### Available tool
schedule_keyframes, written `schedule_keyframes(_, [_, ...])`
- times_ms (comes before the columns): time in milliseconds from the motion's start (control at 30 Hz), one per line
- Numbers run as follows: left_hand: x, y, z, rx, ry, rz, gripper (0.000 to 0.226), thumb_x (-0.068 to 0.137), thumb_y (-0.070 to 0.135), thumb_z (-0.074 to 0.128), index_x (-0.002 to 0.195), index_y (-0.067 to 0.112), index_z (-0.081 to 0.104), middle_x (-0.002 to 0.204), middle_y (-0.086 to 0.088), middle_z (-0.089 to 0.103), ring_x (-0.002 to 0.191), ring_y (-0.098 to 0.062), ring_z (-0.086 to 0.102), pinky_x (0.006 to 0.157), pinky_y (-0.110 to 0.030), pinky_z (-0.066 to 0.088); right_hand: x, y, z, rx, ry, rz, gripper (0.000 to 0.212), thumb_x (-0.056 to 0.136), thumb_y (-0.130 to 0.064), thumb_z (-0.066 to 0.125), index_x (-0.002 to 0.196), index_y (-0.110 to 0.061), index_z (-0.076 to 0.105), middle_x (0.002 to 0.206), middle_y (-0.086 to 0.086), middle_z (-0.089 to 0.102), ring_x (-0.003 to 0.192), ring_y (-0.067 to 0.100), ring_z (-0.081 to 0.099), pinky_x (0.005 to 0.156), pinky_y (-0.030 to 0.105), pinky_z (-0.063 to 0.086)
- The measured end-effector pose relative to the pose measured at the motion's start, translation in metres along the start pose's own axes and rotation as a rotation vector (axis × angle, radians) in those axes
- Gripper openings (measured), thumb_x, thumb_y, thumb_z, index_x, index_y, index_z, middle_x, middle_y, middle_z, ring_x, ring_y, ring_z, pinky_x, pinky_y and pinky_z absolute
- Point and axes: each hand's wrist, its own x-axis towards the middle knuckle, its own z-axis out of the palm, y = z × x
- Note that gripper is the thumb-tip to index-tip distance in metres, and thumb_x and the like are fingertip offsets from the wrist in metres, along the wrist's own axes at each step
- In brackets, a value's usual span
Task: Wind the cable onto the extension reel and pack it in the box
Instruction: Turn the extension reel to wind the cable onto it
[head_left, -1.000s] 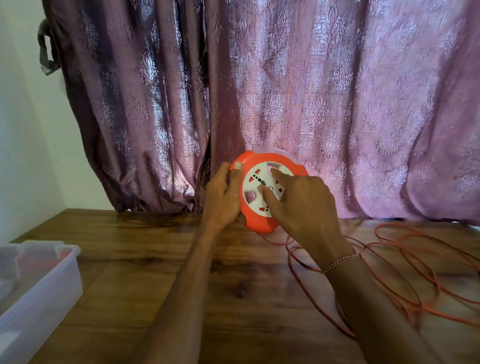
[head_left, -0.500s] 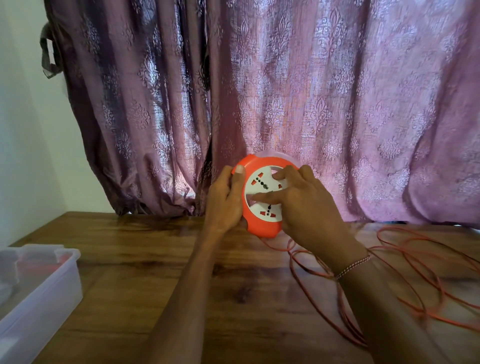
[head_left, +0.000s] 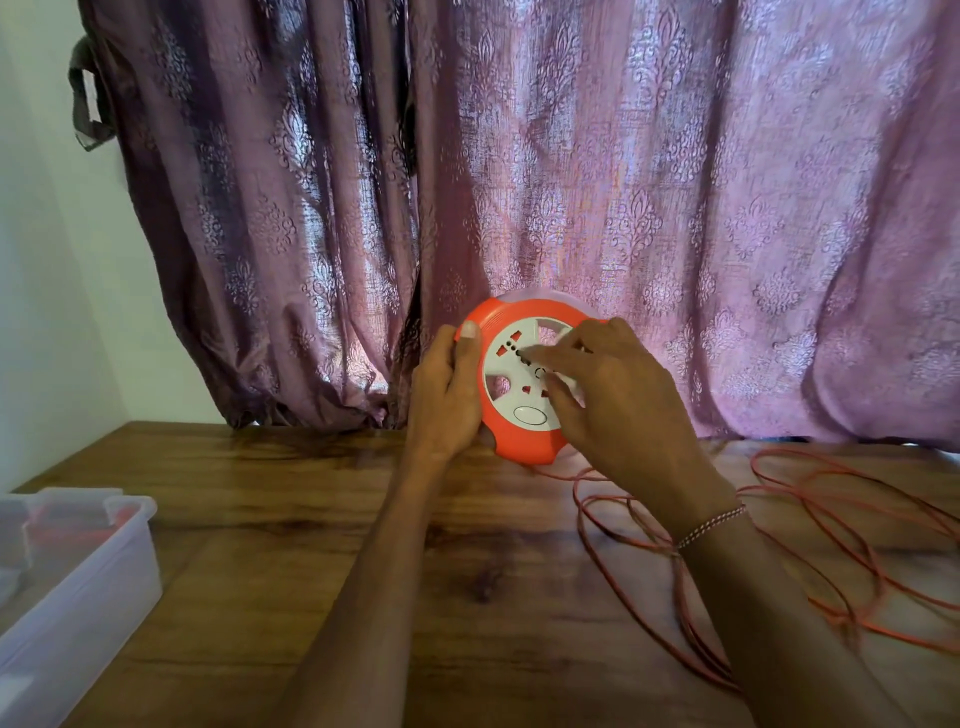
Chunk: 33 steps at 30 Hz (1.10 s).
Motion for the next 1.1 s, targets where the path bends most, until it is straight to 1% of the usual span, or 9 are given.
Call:
schedule_keyframes(100, [0.0, 0.0, -0.001, 0.009, -0.003, -0.013, 0.066, 0.095, 0.067, 0.036, 0.098, 0.005, 0.058, 0.092, -0.015, 0.07, 0.09, -0.035, 0.066, 0.083, -0.057, 0.053, 0.0, 0.005, -0.003, 0.041, -0.097, -0.112, 0.051, 0.075, -0.017, 0.036, 0.105, -0.035, 0.074, 0.129, 0.006, 0.054, 0.116, 0.031, 0.044, 0.085, 0.04, 0.049])
schedule_keyframes(233, [-0.002, 0.001, -0.001, -0.011, 0.001, -0.012, 0.066, 0.095, 0.066, 0.037, 0.101, 0.004, 0.059, 0.092, -0.014, 0.071, 0.089, -0.033, 0.067, 0.082, -0.055, 0.054, -0.001, 0.004, -0.003, -0.053, -0.137, -0.098, 0.066, 0.066, 0.0, 0.06, 0.114, -0.045, 0.066, 0.136, 0.007, 0.05, 0.113, 0.033, 0.042, 0.085, 0.042, 0.049])
schedule_keyframes(333, [-0.002, 0.003, 0.002, -0.012, 0.0, 0.016, 0.062, 0.098, 0.062, 0.038, 0.095, 0.002, 0.056, 0.089, -0.018, 0.067, 0.085, -0.036, 0.064, 0.08, -0.057, 0.052, -0.002, 0.0, -0.003, -0.09, -0.143, -0.065, 0.053, 0.071, -0.022, 0.064, 0.116, -0.049, 0.063, 0.133, 0.008, 0.05, 0.113, 0.033, 0.043, 0.087, 0.043, 0.049])
schedule_keyframes(400, [-0.003, 0.004, 0.004, -0.011, -0.011, 0.014, 0.056, 0.1, 0.058, 0.039, 0.091, 0.005, 0.053, 0.084, -0.015, 0.065, 0.078, -0.028, 0.061, 0.079, -0.058, 0.052, -0.003, -0.002, -0.003, -0.111, -0.094, -0.031, 0.048, 0.071, -0.046, 0.043, 0.113, -0.052, 0.064, 0.127, 0.008, 0.052, 0.111, 0.031, 0.045, 0.083, 0.042, 0.048])
schedule_keyframes(467, [-0.002, 0.003, 0.005, 0.001, -0.013, 0.01, 0.051, 0.103, 0.053, 0.04, 0.089, 0.006, 0.051, 0.083, -0.014, 0.063, 0.078, -0.027, 0.061, 0.079, -0.058, 0.051, -0.005, -0.004, 0.001, -0.074, -0.023, -0.006, 0.056, 0.067, -0.049, 0.032, 0.113, -0.05, 0.065, 0.116, 0.009, 0.055, 0.105, 0.032, 0.049, 0.079, 0.043, 0.048])
schedule_keyframes(600, [-0.002, 0.003, 0.006, 0.007, 0.003, 0.012, 0.047, 0.104, 0.048, 0.04, 0.089, 0.004, 0.052, 0.08, -0.012, 0.062, 0.075, -0.024, 0.058, 0.079, -0.057, 0.051, -0.006, -0.004, 0.01, -0.163, 0.054, 0.13, 0.056, 0.075, -0.056, 0.055, 0.13, -0.049, 0.05, 0.099, 0.009, 0.06, 0.094, 0.032, 0.058, 0.07, 0.039, 0.051])
schedule_keyframes(700, [-0.002, 0.002, 0.004, -0.014, 0.004, -0.001, 0.057, 0.101, 0.055, 0.039, 0.095, 0.0, 0.055, 0.09, -0.02, 0.068, 0.087, -0.036, 0.066, 0.082, -0.058, 0.053, -0.003, -0.004, 0.013, -0.141, 0.063, 0.25, 0.062, 0.084, -0.067, 0.042, 0.138, -0.037, 0.046, 0.091, 0.004, 0.072, 0.09, 0.034, 0.063, 0.069, 0.038, 0.05])
schedule_keyframes(933, [-0.001, 0.002, 0.002, -0.019, 0.009, -0.001, 0.056, 0.102, 0.054, 0.038, 0.102, 0.003, 0.06, 0.096, -0.016, 0.072, 0.095, -0.037, 0.067, 0.085, -0.057, 0.054, -0.001, -0.004, -0.005, -0.016, 0.146, 0.069, 0.03, 0.086, -0.02, 0.059, 0.113, -0.028, 0.07, 0.096, 0.004, 0.066, 0.095, 0.03, 0.055, 0.067, 0.041, 0.051])
schedule_keyframes(1100, [-0.001, 0.001, 0.001, -0.038, 0.007, 0.007, 0.052, 0.103, 0.051, 0.04, 0.097, 0.002, 0.058, 0.093, -0.018, 0.07, 0.093, -0.039, 0.066, 0.084, -0.057, 0.053, 0.0, 0.006, -0.007, -0.033, -0.117, -0.116, 0.056, 0.069, 0.002, 0.061, 0.103, -0.04, 0.074, 0.133, 0.005, 0.049, 0.113, 0.029, 0.041, 0.074, 0.039, 0.051])
